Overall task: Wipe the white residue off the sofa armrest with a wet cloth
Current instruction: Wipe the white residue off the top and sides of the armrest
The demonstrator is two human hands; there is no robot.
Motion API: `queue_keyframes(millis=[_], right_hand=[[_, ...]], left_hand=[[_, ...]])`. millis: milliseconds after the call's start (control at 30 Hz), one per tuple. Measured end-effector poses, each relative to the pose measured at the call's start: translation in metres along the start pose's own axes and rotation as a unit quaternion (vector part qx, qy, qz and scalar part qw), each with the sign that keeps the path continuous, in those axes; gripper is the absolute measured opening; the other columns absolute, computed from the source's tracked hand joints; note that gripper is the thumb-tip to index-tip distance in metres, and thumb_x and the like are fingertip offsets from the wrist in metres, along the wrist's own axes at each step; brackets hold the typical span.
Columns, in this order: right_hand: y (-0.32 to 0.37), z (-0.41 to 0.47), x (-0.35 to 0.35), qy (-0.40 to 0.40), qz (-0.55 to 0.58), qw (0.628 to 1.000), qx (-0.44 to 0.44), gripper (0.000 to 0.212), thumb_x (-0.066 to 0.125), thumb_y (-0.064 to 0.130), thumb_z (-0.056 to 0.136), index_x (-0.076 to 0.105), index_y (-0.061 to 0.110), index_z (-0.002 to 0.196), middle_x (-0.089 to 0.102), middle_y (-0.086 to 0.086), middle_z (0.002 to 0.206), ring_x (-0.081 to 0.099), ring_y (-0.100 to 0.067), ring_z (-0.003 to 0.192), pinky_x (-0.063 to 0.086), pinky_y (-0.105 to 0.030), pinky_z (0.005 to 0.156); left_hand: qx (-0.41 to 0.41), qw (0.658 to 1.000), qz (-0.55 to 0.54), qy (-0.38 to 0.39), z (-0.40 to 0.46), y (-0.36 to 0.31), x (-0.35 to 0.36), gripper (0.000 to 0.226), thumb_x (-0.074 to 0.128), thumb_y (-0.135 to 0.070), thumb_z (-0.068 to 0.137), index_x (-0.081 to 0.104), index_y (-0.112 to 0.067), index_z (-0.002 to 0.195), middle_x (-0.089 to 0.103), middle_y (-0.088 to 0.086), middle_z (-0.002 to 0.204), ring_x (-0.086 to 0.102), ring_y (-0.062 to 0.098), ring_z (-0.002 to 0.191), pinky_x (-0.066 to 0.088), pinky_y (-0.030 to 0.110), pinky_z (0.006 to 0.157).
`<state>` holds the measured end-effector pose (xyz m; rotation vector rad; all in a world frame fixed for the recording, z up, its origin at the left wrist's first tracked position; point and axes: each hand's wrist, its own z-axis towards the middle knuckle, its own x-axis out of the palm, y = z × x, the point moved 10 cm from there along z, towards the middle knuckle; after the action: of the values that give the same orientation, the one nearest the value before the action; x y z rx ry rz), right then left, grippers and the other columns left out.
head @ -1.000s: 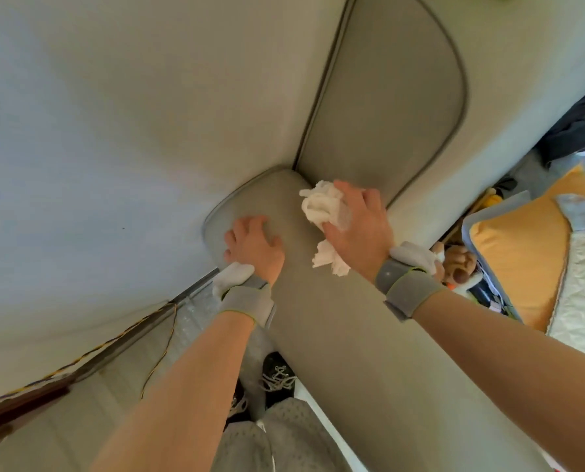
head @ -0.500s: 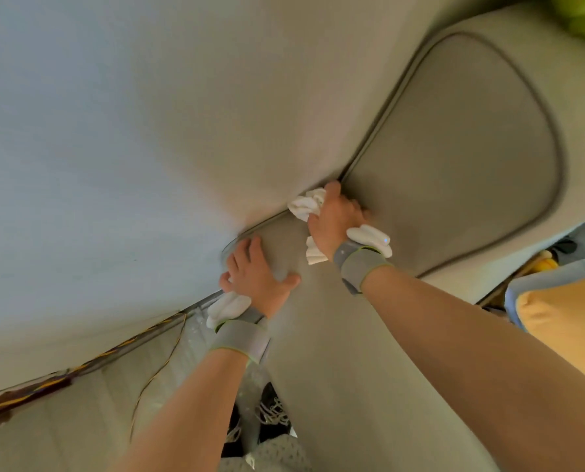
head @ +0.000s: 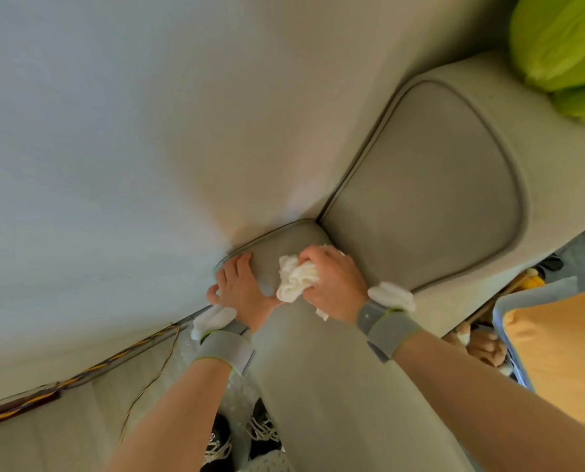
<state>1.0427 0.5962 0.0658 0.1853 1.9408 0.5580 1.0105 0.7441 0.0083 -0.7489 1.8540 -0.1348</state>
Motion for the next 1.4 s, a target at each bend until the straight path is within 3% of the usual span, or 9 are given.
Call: queue_keyframes(millis=[100,300,400,600,767,1033,1133,1233,1400], right_hand=[[-0.001,-0.011,0.003,-0.012,-0.047,0.999,0.019,0.04,0.057,0.019,0.079,0.048,0.02,0.118,0.058,-0.004,0.111,0.047,-0.025,0.111,0.034,-0.034,0.089],[0.017,-0.003,-0.04,-0.242,-0.154,0.958,-0.023,0.046,0.052,0.012,0.064,0.059,0.021,0.108,0.068,-0.002,0.095,0.061,-0.03,0.084,0.045,-0.036,0.065],[0.015,0.015,-0.05,-0.266,-0.172,0.948,-0.021,0.042,0.041,0.017,0.069,0.063,0.019,0.105,0.066,-0.007,0.093,0.062,-0.031,0.081,0.048,-0.034,0.064],[0.003,0.015,-0.043,-0.299,0.073,0.95,-0.056,0.046,0.051,-0.012,0.059,0.038,0.014,0.095,0.054,-0.026,0.102,0.056,-0.042,0.086,0.051,-0.043,0.071],[-0.01,0.017,-0.03,-0.218,0.042,0.974,-0.053,0.057,0.069,-0.008,0.06,0.03,0.015,0.094,0.051,-0.027,0.124,0.052,-0.043,0.102,0.049,-0.04,0.077],[-0.017,-0.016,-0.048,-0.134,0.111,0.983,0.054,0.044,0.054,0.015,0.088,0.041,0.014,0.13,0.056,-0.01,0.121,0.049,-0.031,0.107,0.045,-0.038,0.085],[-0.027,-0.031,-0.054,-0.14,0.26,0.944,0.148,0.038,0.053,0.032,0.091,0.044,0.019,0.126,0.058,0.002,0.107,0.056,-0.022,0.099,0.047,-0.037,0.089],[-0.041,-0.045,-0.042,-0.131,0.381,0.891,0.21,0.023,0.044,0.033,0.096,0.053,0.017,0.11,0.058,0.003,0.098,0.056,-0.021,0.099,0.046,-0.035,0.087],[-0.069,-0.067,0.007,-0.092,0.603,0.731,0.306,0.036,0.044,0.038,0.094,0.056,0.016,0.119,0.062,-0.005,0.121,0.058,-0.023,0.111,0.046,-0.044,0.098]], left_hand=[[0.0,1.0,0.014,0.009,-0.002,-0.002,0.002,0.098,0.07,-0.058,0.067,0.022,-0.023,0.145,0.025,-0.002,0.15,0.026,0.02,0.136,0.025,0.039,0.104],[-0.006,1.0,0.025,0.015,-0.001,-0.002,0.002,0.096,0.068,-0.057,0.067,0.021,-0.024,0.145,0.024,-0.004,0.15,0.025,0.021,0.136,0.025,0.042,0.104],[-0.009,0.999,0.03,0.009,0.001,-0.002,0.003,0.097,0.068,-0.057,0.067,0.022,-0.024,0.144,0.025,-0.003,0.15,0.026,0.022,0.136,0.025,0.044,0.104],[-0.008,1.0,0.029,0.007,0.003,-0.001,0.006,0.096,0.069,-0.056,0.067,0.021,-0.023,0.144,0.025,-0.002,0.149,0.026,0.022,0.136,0.025,0.044,0.104],[-0.008,1.0,0.029,-0.003,0.004,-0.001,0.006,0.096,0.071,-0.055,0.066,0.023,-0.023,0.143,0.029,-0.002,0.147,0.028,0.022,0.134,0.027,0.043,0.102],[-0.013,0.994,0.091,0.06,0.003,-0.01,-0.002,0.096,0.068,-0.058,0.067,0.022,-0.021,0.143,0.026,0.001,0.149,0.025,0.023,0.137,0.024,0.045,0.106],[0.042,0.994,0.072,0.068,0.001,-0.037,-0.008,0.097,0.071,-0.05,0.069,0.017,-0.024,0.146,0.016,-0.003,0.155,0.011,0.021,0.144,0.017,0.043,0.111],[0.09,0.983,-0.083,0.14,-0.009,-0.063,-0.008,0.089,0.074,-0.021,0.069,0.026,-0.028,0.144,0.033,-0.001,0.148,0.026,0.021,0.14,0.025,0.037,0.11],[-0.024,0.854,-0.425,0.3,-0.03,-0.06,0.006,0.071,0.064,-0.032,0.047,0.059,-0.019,0.116,0.056,0.005,0.115,0.054,0.029,0.114,0.046,0.032,0.083]])
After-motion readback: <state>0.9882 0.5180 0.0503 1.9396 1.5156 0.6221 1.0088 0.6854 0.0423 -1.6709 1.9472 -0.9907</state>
